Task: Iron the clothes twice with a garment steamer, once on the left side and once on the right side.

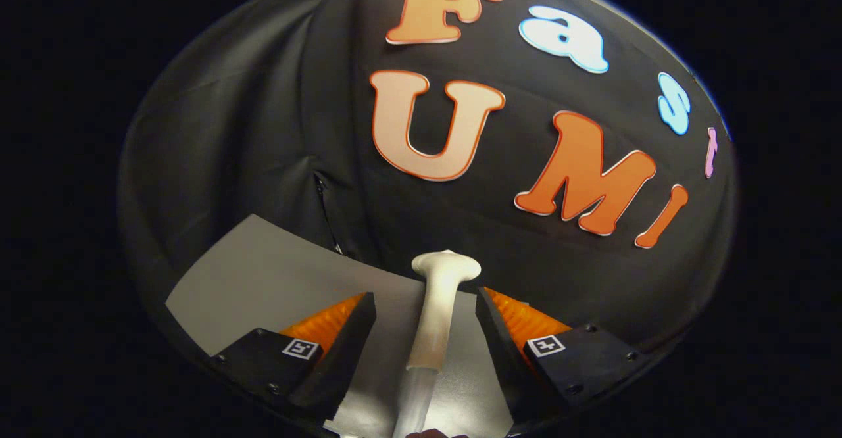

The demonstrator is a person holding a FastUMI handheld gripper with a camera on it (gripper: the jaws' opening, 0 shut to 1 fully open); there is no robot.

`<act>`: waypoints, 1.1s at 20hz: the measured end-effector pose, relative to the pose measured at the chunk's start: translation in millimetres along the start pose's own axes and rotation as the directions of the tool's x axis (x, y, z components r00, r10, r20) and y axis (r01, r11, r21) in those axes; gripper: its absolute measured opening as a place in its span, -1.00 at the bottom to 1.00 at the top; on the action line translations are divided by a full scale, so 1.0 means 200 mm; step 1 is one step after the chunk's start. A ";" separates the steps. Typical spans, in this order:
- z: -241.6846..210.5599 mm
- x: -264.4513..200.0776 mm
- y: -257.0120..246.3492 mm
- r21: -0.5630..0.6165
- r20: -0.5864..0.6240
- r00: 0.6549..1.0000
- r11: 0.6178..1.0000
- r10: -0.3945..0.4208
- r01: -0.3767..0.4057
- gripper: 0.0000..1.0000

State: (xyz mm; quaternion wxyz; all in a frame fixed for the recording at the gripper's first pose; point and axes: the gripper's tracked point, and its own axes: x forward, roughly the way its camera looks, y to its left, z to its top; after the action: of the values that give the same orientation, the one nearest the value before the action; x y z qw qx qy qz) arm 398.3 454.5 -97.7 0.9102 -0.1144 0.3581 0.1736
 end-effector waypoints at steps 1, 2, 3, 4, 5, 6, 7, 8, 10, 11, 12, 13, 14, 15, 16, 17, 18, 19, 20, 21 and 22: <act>-0.02 0.07 -0.01 0.007 -0.030 1.000 1.000 0.002 -0.002 0.98; -0.04 0.10 0.00 0.016 -0.054 0.999 1.000 0.005 -0.004 0.98; -0.06 0.14 0.00 0.019 -0.076 0.997 1.000 0.006 -0.005 0.98; -0.09 0.17 -0.01 0.021 -0.099 0.995 1.000 0.003 -0.001 0.97; -0.13 0.19 0.00 0.020 -0.126 0.992 1.000 0.010 -0.008 0.98; -0.17 0.21 0.01 0.022 -0.157 0.987 1.000 0.020 -0.016 0.98; -0.20 0.24 0.02 0.024 -0.179 0.983 0.999 0.026 -0.022 0.97; -0.22 0.25 0.01 0.029 -0.190 0.981 0.999 0.029 -0.024 0.97; -0.25 0.28 -0.01 0.033 -0.210 0.977 0.999 0.022 -0.015 0.96; -0.27 0.30 -0.01 0.038 -0.219 0.975 0.999 0.022 -0.014 0.96; -0.28 0.31 -0.02 0.046 -0.227 0.974 0.999 0.022 -0.012 0.95; -0.31 0.32 -0.02 0.057 -0.245 0.969 0.998 0.032 -0.018 0.92; -0.33 0.32 -0.01 0.071 -0.263 0.964 0.997 0.045 -0.027 0.91; -0.36 0.34 -0.01 0.085 -0.274 0.960 0.996 0.058 -0.036 0.83; -0.37 0.35 -0.01 0.098 -0.277 0.958 0.994 0.069 -0.044 0.76; -0.38 0.37 -0.02 0.103 -0.280 0.957 0.994 0.071 -0.044 0.68; -0.37 0.36 -0.02 0.117 -0.274 0.958 0.992 0.087 -0.057 0.60; -0.38 0.36 0.00 0.129 -0.269 0.957 0.989 0.106 -0.074 0.53; -0.38 0.34 0.03 0.138 -0.271 0.952 0.984 0.142 -0.108 0.45; -0.40 0.34 0.02 0.137 -0.267 0.953 0.985 0.142 -0.109 0.37; -0.40 0.34 0.01 0.132 -0.268 0.954 0.986 0.137 -0.104 0.23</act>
State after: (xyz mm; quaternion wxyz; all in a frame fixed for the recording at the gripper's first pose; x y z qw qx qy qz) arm 394.8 446.5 -201.9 0.8443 -0.0620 0.4972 0.1900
